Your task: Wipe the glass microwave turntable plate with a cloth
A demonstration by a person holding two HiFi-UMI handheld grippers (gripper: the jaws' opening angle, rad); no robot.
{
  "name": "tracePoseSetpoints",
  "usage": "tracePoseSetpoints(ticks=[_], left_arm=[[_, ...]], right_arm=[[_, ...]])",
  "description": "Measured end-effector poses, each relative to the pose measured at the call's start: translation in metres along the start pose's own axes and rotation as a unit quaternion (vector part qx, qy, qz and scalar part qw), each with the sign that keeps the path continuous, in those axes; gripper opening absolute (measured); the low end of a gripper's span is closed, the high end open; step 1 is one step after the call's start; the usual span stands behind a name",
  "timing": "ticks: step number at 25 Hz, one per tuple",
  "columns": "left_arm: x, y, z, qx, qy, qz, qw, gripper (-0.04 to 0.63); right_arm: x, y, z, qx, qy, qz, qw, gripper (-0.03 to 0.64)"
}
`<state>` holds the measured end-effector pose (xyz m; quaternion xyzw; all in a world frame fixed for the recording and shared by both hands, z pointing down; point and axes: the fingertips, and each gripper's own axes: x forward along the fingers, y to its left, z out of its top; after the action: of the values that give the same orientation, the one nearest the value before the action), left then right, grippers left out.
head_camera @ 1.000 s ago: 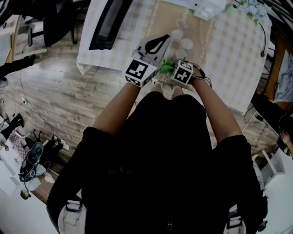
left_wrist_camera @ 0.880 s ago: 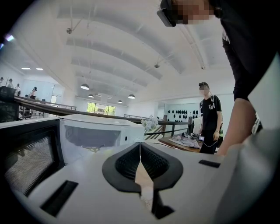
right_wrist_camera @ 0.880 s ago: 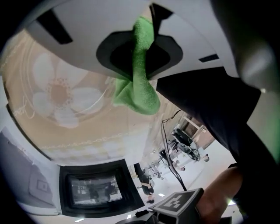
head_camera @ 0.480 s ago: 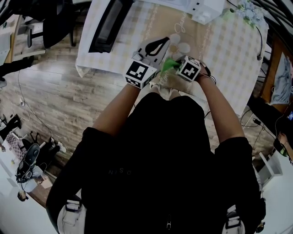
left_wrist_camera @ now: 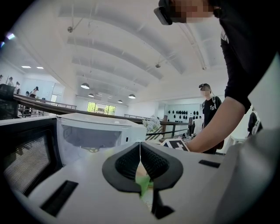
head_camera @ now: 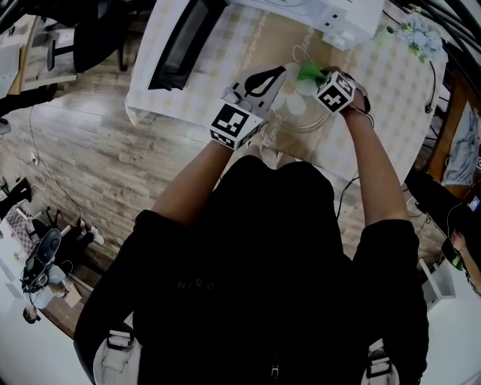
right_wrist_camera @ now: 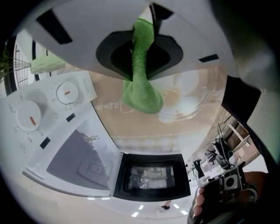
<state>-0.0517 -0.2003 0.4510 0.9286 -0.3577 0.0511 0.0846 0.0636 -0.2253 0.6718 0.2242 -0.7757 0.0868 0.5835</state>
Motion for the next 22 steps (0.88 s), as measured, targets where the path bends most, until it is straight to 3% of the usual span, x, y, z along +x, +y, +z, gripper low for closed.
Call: tracePoseSetpoints(ticks=[6,14,22], left_arm=[[-0.002,0.006,-0.004,-0.005,0.007,0.003,1.0,0.021],[-0.004,0.008,-0.013,-0.007,0.014,0.001,0.9999,0.021],[0.001,-0.001,-0.011,-0.003,0.01,-0.01,0.9999,0.021]], right_arm=[[0.027,-0.004,-0.02,-0.019,0.043,-0.01,0.999,0.061],[0.028,0.012,-0.024,-0.009,0.036,0.014,0.999,0.06],[0.019,0.059,-0.027,-0.016,0.024,0.039,0.999,0.06]])
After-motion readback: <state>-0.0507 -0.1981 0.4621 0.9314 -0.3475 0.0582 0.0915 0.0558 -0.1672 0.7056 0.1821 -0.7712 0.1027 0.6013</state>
